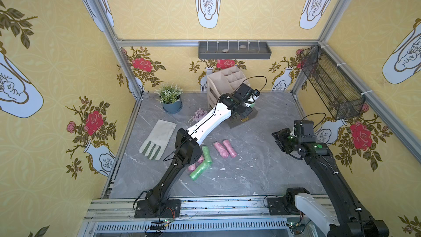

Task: Sort the rolls of trash bags by color and place them into the drawer
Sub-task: Place the roll of trash bags in the drawer.

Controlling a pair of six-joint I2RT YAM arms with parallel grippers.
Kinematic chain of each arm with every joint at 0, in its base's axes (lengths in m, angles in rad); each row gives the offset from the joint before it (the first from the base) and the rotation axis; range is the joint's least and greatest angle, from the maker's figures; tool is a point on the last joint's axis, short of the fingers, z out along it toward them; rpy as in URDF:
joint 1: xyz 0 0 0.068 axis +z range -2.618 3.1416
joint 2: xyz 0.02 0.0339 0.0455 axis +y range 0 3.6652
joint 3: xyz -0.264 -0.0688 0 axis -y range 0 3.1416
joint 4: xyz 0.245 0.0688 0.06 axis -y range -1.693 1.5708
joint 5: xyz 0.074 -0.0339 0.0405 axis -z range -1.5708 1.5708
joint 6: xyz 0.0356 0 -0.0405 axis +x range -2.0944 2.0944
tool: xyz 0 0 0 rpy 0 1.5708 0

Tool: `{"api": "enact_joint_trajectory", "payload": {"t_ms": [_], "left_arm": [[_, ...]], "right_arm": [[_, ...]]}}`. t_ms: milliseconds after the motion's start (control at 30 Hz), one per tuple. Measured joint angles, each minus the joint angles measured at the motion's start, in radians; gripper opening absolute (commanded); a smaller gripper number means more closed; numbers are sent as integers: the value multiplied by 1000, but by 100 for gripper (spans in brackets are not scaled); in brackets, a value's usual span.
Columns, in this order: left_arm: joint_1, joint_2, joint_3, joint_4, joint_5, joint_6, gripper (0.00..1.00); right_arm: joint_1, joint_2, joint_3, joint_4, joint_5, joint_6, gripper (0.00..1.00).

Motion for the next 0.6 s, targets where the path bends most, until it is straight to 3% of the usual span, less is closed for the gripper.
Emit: {"api": "enact_joint_trajectory", "payload": {"t_ms": [600], "left_arm": [[49, 122, 53, 20, 2, 43, 17]], "right_arm": [[-100, 49, -36, 42, -89, -34, 45]]}}
